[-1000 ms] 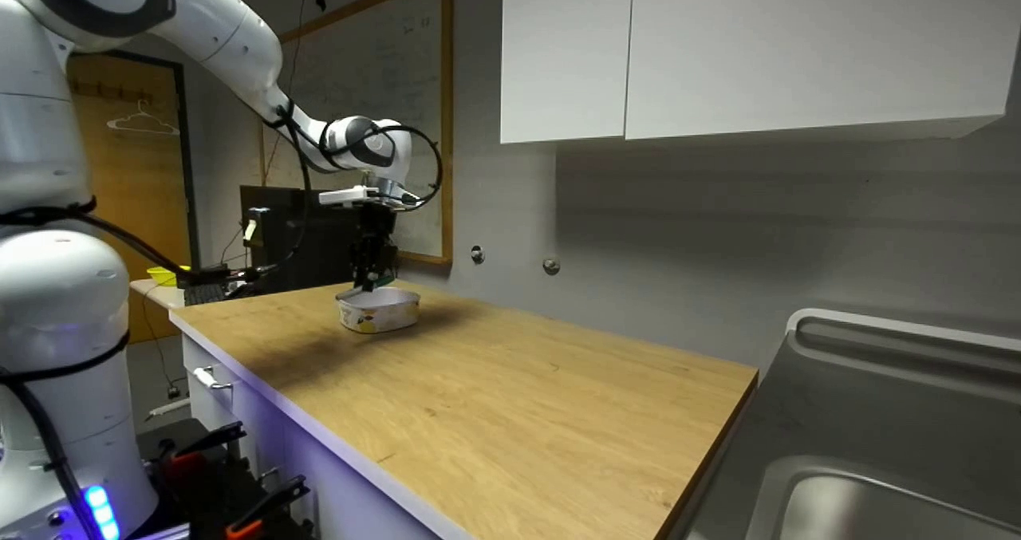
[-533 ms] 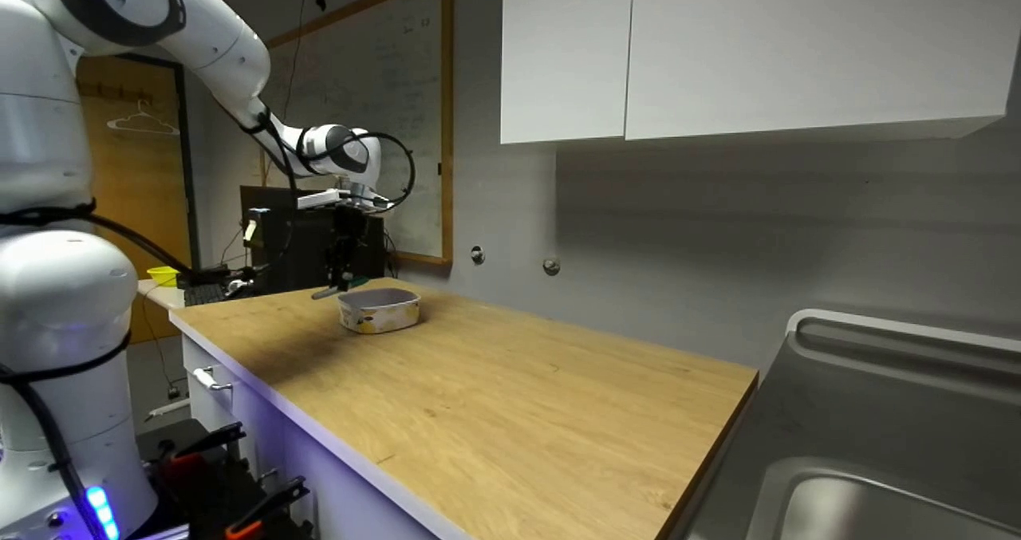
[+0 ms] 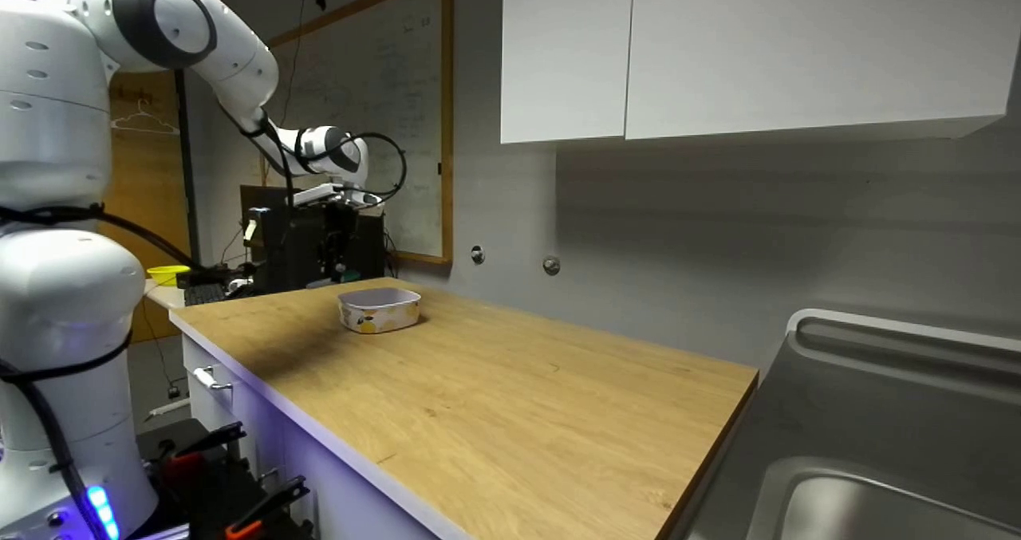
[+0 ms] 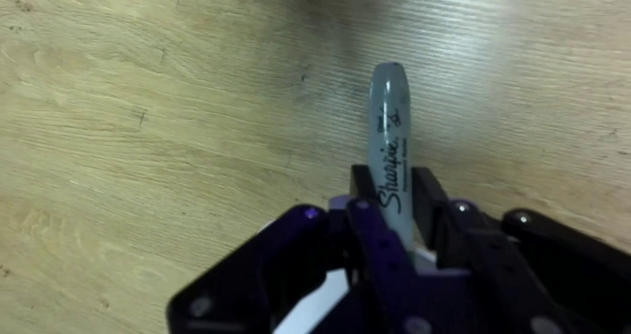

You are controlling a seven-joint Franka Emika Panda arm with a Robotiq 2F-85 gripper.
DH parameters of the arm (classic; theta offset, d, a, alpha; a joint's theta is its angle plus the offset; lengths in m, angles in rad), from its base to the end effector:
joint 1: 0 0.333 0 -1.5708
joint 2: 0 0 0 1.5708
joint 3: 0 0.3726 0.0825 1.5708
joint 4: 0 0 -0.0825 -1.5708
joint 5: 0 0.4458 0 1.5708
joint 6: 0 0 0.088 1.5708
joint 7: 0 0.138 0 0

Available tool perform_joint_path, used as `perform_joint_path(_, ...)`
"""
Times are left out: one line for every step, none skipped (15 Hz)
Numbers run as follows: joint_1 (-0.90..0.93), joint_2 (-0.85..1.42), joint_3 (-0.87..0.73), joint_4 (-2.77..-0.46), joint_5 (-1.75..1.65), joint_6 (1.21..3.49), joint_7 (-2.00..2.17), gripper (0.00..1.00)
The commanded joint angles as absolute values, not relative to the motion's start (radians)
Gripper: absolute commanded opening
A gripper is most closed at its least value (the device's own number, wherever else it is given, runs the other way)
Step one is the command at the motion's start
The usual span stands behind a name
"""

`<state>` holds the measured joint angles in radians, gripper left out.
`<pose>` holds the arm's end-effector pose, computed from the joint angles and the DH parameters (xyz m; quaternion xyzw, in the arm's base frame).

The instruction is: Put the marker in the white bowl

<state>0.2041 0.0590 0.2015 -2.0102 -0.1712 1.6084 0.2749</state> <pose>0.5182 0.1965 0.3988 0.9670 0.0871 -0.1882 0.1480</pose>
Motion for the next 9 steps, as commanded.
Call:
perform_joint_path(0.225,0.151,0.204,-1.888,-0.221,1.516,0.307,0.12)
perform_joint_path(0.227,0.172,0.199,-1.858,-0.229,1.496,0.302,0.12)
perform_joint_path(0.228,0.192,0.195,-1.831,-0.239,1.479,0.299,0.12)
perform_joint_path(0.226,0.213,0.19,-1.8,-0.248,1.464,0.292,0.12)
perform_joint_path(0.223,0.237,0.182,-1.766,-0.259,1.451,0.284,0.12)
perform_joint_path(0.221,0.255,0.174,-1.738,-0.265,1.443,0.276,0.12)
perform_joint_path(0.215,0.274,0.165,-1.71,-0.263,1.435,0.262,0.12)
perform_joint_path(0.212,0.291,0.157,-1.685,-0.253,1.426,0.252,0.12)
perform_joint_path(0.206,0.305,0.148,-1.669,-0.242,1.421,0.241,0.12)
